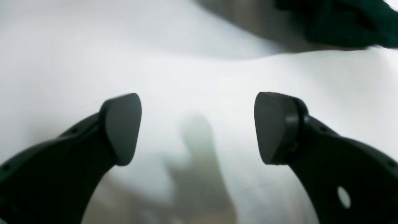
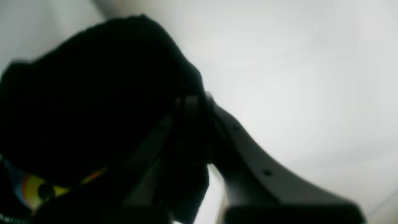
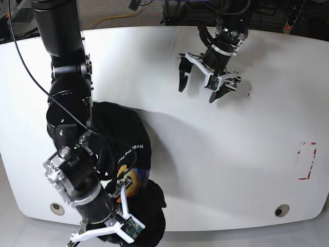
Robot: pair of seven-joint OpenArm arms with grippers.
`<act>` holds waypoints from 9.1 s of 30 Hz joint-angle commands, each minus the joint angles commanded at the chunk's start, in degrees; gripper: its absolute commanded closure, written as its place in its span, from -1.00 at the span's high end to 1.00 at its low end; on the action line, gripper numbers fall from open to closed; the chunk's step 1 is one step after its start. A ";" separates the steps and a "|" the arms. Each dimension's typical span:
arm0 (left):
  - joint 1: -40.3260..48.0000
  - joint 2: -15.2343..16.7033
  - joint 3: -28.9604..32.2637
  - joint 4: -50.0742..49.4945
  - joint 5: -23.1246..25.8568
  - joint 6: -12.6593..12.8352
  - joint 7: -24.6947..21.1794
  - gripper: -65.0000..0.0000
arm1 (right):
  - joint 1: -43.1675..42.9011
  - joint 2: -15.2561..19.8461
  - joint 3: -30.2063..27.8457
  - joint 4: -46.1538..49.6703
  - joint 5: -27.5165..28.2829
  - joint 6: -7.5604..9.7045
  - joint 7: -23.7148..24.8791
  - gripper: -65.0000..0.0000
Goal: Fold the T-shirt properly
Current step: 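Lift the T-shirt with the right gripper, letting it hang, then bring the left gripper to the hanging shirt and grasp its edge, then pull the shirt edge away from the right gripper with the left gripper, then lay the stretched shirt onto the table with both grippers, then regrasp the shirt edge near the graphic with the right gripper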
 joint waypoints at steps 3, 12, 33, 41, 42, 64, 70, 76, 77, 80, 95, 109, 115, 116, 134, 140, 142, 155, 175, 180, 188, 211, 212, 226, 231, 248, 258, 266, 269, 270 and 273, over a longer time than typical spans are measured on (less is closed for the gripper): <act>-3.78 0.97 2.55 -2.99 0.00 0.09 0.00 0.64 | 4.84 0.09 -0.09 -1.76 0.00 0.00 0.00 -1.00; -12.48 4.40 8.97 -9.93 -0.09 0.09 0.00 0.64 | 19.08 0.18 -2.99 -8.26 0.26 0.00 0.00 -1.00; -26.20 8.18 5.54 -21.36 -0.18 3.43 -0.18 0.64 | 25.61 -0.09 -3.69 -11.96 0.09 0.00 0.00 -1.00; -27.96 5.89 3.52 -21.89 -0.53 3.43 -0.18 0.65 | 25.61 -0.09 -3.52 -11.69 0.00 0.00 0.00 -1.00; -28.31 5.80 3.52 -21.89 -0.53 3.34 -0.18 0.65 | 25.61 -0.09 -3.43 -11.69 0.00 0.00 0.00 -1.00; -31.12 5.98 6.86 -28.75 -0.53 -19.08 -0.26 0.65 | 25.61 -0.09 -3.34 -12.04 0.00 0.00 0.00 -1.00; -33.49 6.59 8.70 -32.35 -0.62 -19.08 -0.35 0.65 | 25.58 -0.09 -3.34 -11.78 0.00 0.00 0.00 -1.00; -36.75 8.88 8.35 -37.45 -0.62 -19.08 -0.44 0.65 | 24.97 -0.09 -3.34 -11.78 -0.09 0.00 0.00 -1.00; -37.45 9.05 8.35 -38.33 -0.70 -19.08 -0.44 0.65 | 24.97 -0.09 -3.34 -11.78 -0.09 0.00 0.00 -1.00; -39.30 11.34 8.35 -41.32 -0.70 -19.08 -0.44 0.65 | 24.88 -0.09 -3.34 -11.78 -0.09 0.00 0.00 -1.00; -43.16 11.86 8.79 -51.87 -0.62 -19.08 -6.68 0.63 | 24.88 0.18 -3.34 -11.78 -0.09 0.00 0.00 -1.00; -43.25 11.86 16.53 -51.96 -0.62 -18.99 -6.59 -1.00 | 24.88 0.00 -3.34 -11.96 -0.09 0.00 0.00 -1.00; -42.81 11.86 16.35 -50.11 -0.62 -18.99 -6.59 -1.00 | 24.88 0.35 -3.34 -12.04 -0.09 0.00 0.09 -1.00; -42.73 11.86 16.26 -49.58 -0.62 -18.99 -6.59 -1.00 | 24.88 0.35 -3.34 -12.04 -0.09 0.00 0.09 -1.00; -29.45 2.29 -1.58 -22.33 -0.53 -19.34 2.64 -1.00 | 23.74 1.76 0.79 -18.20 -0.18 -0.13 0.88 -1.00; -24.97 -2.55 -9.49 -7.38 -0.62 -19.43 9.41 -1.00 | 24.79 1.76 5.36 -25.23 -0.18 -0.13 3.69 -1.00; -24.00 -4.66 -13.54 -2.29 -0.62 -19.43 11.87 -1.00 | 25.61 1.76 7.30 -29.71 -0.18 -0.13 4.04 -1.00; -28.84 -8.53 -32.53 8.53 -0.44 -30.95 26.11 -1.00 | 25.61 1.76 19.87 -42.73 0.00 0.00 4.66 -1.00; -23.30 -9.85 -36.22 8.79 -0.26 -34.37 30.51 -1.00 | -2.46 1.23 33.23 -23.47 11.52 0.00 -5.19 -1.00; -19.69 -9.85 -36.57 8.79 -0.26 -34.37 30.33 -1.00 | -15.21 0.00 33.32 -13.63 11.96 0.00 -5.27 -1.00; -13.01 -9.93 -39.74 8.79 -0.44 -34.37 30.15 -1.00 | -32.79 -1.23 36.57 -3.87 18.64 0.00 -5.27 -1.00; -2.29 -10.29 -49.41 8.62 -0.09 -36.53 30.15 -1.00 | -61.54 -1.32 45.54 -3.34 45.89 0.00 -5.27 -0.64; -1.85 -10.29 -49.41 8.70 -0.09 -36.53 30.15 -1.00 | -62.24 -1.32 45.54 -3.34 46.42 0.00 -5.27 -0.48; -0.70 -11.25 -49.32 8.70 -0.53 -36.53 30.15 -1.00 | -64.00 -1.23 40.79 3.43 51.43 0.00 -4.92 0.30; -0.79 -11.25 -49.32 8.70 -0.53 -36.53 30.15 -1.00 | -59.43 -1.41 32.97 3.43 44.75 0.00 -4.75 0.30; -0.88 -10.99 -49.23 8.44 -0.09 -36.53 30.15 -1.00 | -46.51 -9.67 5.01 -8.97 4.22 0.00 5.36 0.30; -0.97 -9.85 -49.05 8.26 -0.09 -36.53 30.07 -1.00 | -46.42 -9.85 2.90 -13.19 2.55 0.00 6.77 0.30; -0.97 -9.41 -49.05 8.26 -0.09 -36.53 30.07 -1.00 | -46.77 -9.67 2.90 -16.09 1.85 -0.13 10.90 0.30; -0.97 -9.41 -49.05 8.26 -0.09 -36.53 30.07 -1.00 | -46.77 -8.26 2.90 -18.02 1.85 -4.70 14.59 0.30; -0.97 -9.41 -49.05 8.26 -0.09 -36.53 30.07 -1.00 | -46.77 -7.82 2.90 -18.64 1.85 -5.85 15.65 0.30; -0.97 -9.41 -49.05 8.26 -0.09 -36.53 30.07 -1.00 | -46.68 -7.30 3.16 -19.25 1.85 -8.48 17.05 0.30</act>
